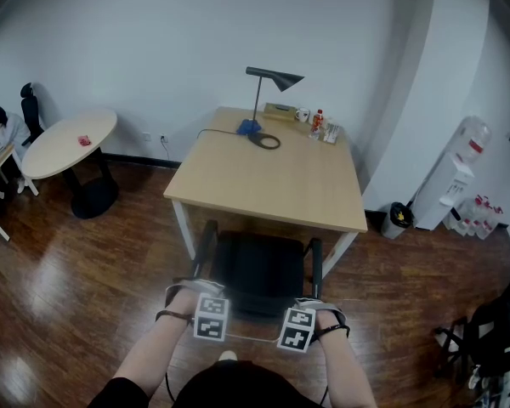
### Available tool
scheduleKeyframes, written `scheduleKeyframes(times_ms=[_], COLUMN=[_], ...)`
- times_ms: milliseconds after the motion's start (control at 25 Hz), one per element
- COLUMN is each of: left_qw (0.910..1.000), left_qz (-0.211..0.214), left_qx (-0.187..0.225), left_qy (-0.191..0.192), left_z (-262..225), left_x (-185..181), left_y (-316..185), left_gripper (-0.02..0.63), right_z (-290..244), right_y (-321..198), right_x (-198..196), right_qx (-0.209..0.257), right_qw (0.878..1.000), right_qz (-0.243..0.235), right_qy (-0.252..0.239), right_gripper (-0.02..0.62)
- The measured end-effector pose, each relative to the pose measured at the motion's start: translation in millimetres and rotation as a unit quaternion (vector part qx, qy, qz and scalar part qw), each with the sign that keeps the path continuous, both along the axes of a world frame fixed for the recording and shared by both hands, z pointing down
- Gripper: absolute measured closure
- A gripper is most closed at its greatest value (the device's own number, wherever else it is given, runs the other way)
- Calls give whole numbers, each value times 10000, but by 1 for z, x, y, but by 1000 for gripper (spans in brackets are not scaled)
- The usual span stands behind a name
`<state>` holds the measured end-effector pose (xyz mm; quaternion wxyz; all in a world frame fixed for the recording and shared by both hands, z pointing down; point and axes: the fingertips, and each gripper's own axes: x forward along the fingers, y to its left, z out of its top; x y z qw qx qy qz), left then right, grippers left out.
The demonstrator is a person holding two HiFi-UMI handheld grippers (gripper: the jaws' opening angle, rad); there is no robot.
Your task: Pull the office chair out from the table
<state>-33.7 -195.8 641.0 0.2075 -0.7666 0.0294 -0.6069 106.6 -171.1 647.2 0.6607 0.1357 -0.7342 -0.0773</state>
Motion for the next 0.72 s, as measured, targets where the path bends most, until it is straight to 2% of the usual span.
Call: scheduleKeyframes(times_ms=[720], left_qw=[9999], left_qz=[-124], left_qx=[5], left_qy=[-32], left_z=[1], left_x=[-7], left_y=[64], left_gripper=[551], right_z=[0], right_y=[63], right_x=[-6], right_qx=[72], right_qw=[9999], right_qz=[-144], right_qy=[5], right_gripper=[541])
